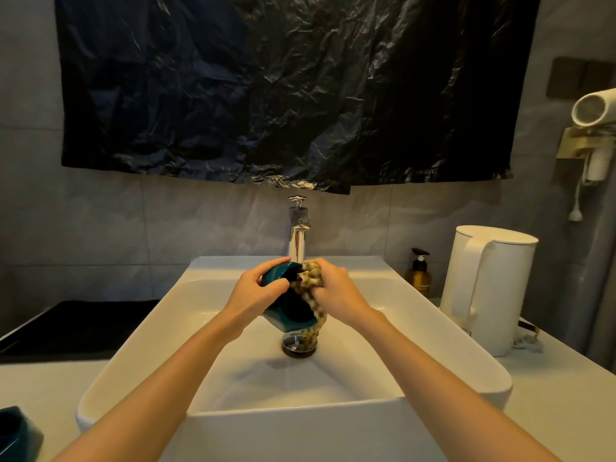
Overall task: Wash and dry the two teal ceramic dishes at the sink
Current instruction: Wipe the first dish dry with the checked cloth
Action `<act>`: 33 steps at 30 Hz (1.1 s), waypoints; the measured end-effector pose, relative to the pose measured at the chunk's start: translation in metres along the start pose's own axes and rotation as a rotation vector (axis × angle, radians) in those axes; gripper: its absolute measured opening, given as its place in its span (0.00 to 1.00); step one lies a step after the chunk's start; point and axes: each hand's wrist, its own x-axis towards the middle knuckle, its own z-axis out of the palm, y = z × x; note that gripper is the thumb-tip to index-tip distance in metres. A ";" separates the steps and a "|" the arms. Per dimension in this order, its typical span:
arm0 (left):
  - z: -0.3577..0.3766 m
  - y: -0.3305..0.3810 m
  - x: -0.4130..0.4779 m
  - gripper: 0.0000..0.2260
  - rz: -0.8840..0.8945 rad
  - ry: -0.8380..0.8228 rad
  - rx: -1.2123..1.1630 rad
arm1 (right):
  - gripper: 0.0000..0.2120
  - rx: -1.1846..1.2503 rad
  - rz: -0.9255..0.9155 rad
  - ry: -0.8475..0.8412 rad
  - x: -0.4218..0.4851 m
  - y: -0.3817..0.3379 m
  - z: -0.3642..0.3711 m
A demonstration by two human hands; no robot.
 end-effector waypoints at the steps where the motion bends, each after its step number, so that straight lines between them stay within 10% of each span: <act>1: 0.001 0.000 0.000 0.16 0.000 -0.015 0.006 | 0.12 -0.112 0.018 0.084 0.001 -0.002 0.000; 6: 0.001 -0.001 -0.001 0.16 0.000 -0.004 0.047 | 0.09 -0.467 0.044 0.113 -0.002 -0.010 0.000; 11: 0.000 -0.002 -0.004 0.17 -0.026 -0.028 0.069 | 0.18 -0.068 0.048 -0.132 -0.009 0.006 0.002; 17: 0.001 0.004 -0.004 0.14 -0.056 -0.018 0.018 | 0.10 -0.280 -0.022 0.044 0.000 0.005 -0.001; 21: -0.003 0.005 -0.003 0.11 -0.159 0.046 -0.091 | 0.08 0.042 -0.024 -0.010 0.001 0.006 -0.012; 29: -0.002 0.008 0.000 0.04 -0.303 0.079 -0.179 | 0.25 0.628 0.653 0.233 0.011 0.017 -0.037; 33: 0.001 0.010 0.000 0.04 -0.317 0.053 -0.187 | 0.22 0.748 0.509 0.100 0.015 0.010 -0.031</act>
